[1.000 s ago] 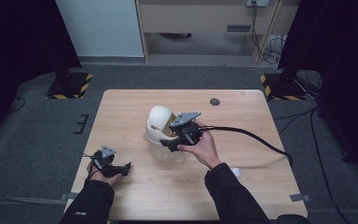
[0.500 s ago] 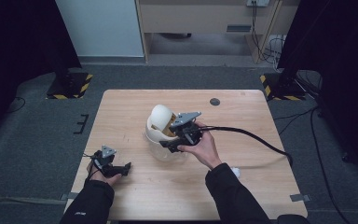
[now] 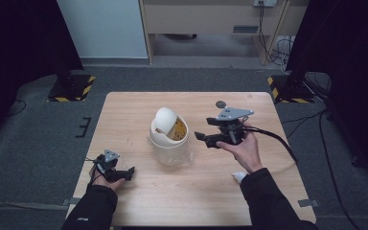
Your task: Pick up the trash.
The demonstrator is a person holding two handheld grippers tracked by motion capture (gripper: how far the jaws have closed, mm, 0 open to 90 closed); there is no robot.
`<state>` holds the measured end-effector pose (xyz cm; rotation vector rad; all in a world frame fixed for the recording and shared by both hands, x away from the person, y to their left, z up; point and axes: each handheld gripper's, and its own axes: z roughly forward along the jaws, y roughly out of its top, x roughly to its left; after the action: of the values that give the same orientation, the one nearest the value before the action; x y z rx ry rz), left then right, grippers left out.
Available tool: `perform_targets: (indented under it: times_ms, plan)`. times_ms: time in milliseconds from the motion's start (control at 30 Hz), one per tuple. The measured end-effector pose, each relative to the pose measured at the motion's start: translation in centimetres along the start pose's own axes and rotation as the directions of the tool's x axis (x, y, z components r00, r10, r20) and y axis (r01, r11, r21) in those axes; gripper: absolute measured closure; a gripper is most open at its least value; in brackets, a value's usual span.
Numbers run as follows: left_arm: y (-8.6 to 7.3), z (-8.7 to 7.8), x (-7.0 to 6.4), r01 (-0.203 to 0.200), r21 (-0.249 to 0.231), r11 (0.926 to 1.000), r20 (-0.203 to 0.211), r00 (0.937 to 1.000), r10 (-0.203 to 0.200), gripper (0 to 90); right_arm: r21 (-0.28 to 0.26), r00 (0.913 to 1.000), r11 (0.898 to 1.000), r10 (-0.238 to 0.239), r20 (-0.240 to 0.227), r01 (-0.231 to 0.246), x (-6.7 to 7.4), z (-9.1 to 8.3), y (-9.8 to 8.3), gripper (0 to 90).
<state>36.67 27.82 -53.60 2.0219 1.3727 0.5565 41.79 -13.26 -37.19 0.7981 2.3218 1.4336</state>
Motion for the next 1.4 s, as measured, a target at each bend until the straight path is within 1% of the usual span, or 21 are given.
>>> perform_targets:
  times_ms: [67, 100, 167, 200, 233, 267, 400, 500, 600, 733, 767, 800, 833, 867, 1067, 1167, 1200, 1233, 1333, 1367, 1400]
  plan:
    - [0.0, 0.0, 0.0, 0.0, 0.0, 1.0, 0.0, 1.0, 0.0, 0.0, 0.002, 1.0, 1.0, 0.003, 0.007, -0.003, -0.2, -0.5, -0.3, 27.2]
    - [0.0, 0.0, 0.0, 0.0, 0.0, 1.0, 0.0, 1.0, 0.0, 0.0, 0.011, 0.9994, 1.0, 0.014, 0.032, -0.014, -0.9, -1.8, -1.3, 26.2]
    - [0.0, 0.0, 0.0, -0.001, 0.0, 1.0, 0.0, 1.0, 0.001, 0.0, 0.017, 0.9991, 1.0, 0.016, 0.038, -0.016, -1.1, -2.2, -1.7, 26.0]
    - [0.0, 0.0, 0.0, -0.001, 0.0, 1.0, 0.001, 1.0, 0.001, 0.0, 0.03, 0.998, 0.999, 0.021, 0.06, -0.023, -1.6, -3.1, -2.7, 24.8]
    - [0.0, 0.0, 0.0, -0.001, 0.0, 1.0, 0.001, 1.0, 0.001, 0.0, 0.03, 0.998, 0.999, 0.021, 0.06, -0.023, -1.6, -3.1, -2.7, 24.8]
    - [0.0, 0.0, 0.0, -0.001, 0.0, 1.0, 0.001, 1.0, 0.001, 0.0, 0.044, 0.9963, 0.998, 0.033, 0.079, -0.037, -1.9, -3.8, -3.8, 24.1]
    - [0.0, 0.0, 0.0, -0.002, 0.0, 1.0, 0.001, 1.0, 0.002, 0.0, 0.056, 0.9918, 0.996, 0.06, 0.113, -0.066, -2.4, -4.9, -5.8, 20.2]
    - [0.0, 0.0, -0.1, -0.002, 0.0, 1.0, 0.001, 1.0, 0.002, 0.0, 0.054, 0.9882, 0.995, 0.079, 0.132, -0.086, -2.9, -5.5, -7.1, 21.4]
    - [0.0, 0.0, -0.1, -0.002, 0.0, 1.0, 0.001, 1.0, 0.002, 0.0, 0.064, 0.9862, 0.993, 0.085, 0.142, -0.095, -3.1, -5.7, -8.0, 22.5]
    - [0.0, 0.0, -0.1, -0.002, 0.0, 1.0, 0.002, 1.0, 0.002, 0.0, 0.11, 0.9845, 0.988, 0.092, 0.149, -0.109, -3.0, -5.9, -10.7, 25.3]
    - [0.0, 0.0, -0.1, -0.002, 0.0, 1.0, 0.002, 1.0, 0.002, 0.0, 0.11, 0.9845, 0.988, 0.092, 0.149, -0.109, -3.0, -5.9, -10.7, 25.3]
    - [0.0, 0.0, -0.1, -0.002, 0.0, 1.0, 0.001, 1.0, 0.002, 0.0, 0.138, 0.9828, 0.983, 0.094, 0.159, -0.117, -2.9, -5.9, -11.9, 26.9]
    - [0.0, 0.0, -0.1, -0.002, 0.0, 1.0, 0.001, 1.0, 0.002, 0.0, 0.138, 0.9828, 0.983, 0.094, 0.159, -0.117, -2.9, -5.9, -11.9, 26.9]
    - [0.0, 0.0, -0.1, -0.002, 0.0, 1.0, 0.002, 1.0, 0.002, 0.0, 0.172, 0.9825, 0.977, 0.096, 0.16, -0.123, -2.9, -6.0, -13.1, 27.4]
    - [0.0, 0.0, -0.1, -0.001, 0.0, 1.0, 0.002, 1.0, 0.001, 0.0, 0.199, 0.9816, 0.971, 0.102, 0.161, -0.133, -2.9, -6.4, -14.4, 26.5]
    - [0.0, 0.0, -0.1, 0.0, 0.0, 1.0, 0.003, 1.0, 0.0, 0.0, 0.197, 0.9817, 0.972, 0.091, 0.168, -0.124, -2.9, -6.4, -14.9, 26.6]
    - [0.0, 0.0, -0.1, 0.0, 0.0, 1.0, 0.003, 1.0, 0.0, 0.0, 0.218, 0.9811, 0.967, 0.094, 0.169, -0.13, -2.8, -6.3, -15.2, 26.8]
    - [0.0, 0.0, -0.1, 0.0, 0.0, 1.0, 0.003, 1.0, 0.0, 0.0, 0.218, 0.9811, 0.967, 0.094, 0.169, -0.13, -2.8, -6.3, -15.2, 26.8]
    - [0.0, 0.0, -0.1, -0.001, -0.001, 1.0, 0.003, 1.0, 0.001, 0.0, 0.248, 0.9838, 0.96, 0.09, 0.155, -0.127, -2.8, -6.1, -15.7, 27.9]
    - [0.0, 0.0, -0.1, -0.001, 0.0, 1.0, 0.003, 1.0, 0.001, 0.0, 0.27, 0.9857, 0.953, 0.105, 0.132, -0.138, -2.8, -5.8, -16.2, 28.5]
    - [0.0, 0.0, -0.1, 0.0, 0.0, 1.0, 0.003, 1.0, 0.0, 0.0, 0.29, 0.9862, 0.947, 0.109, 0.125, -0.141, -2.8, -5.7, -16.5, 28.4]
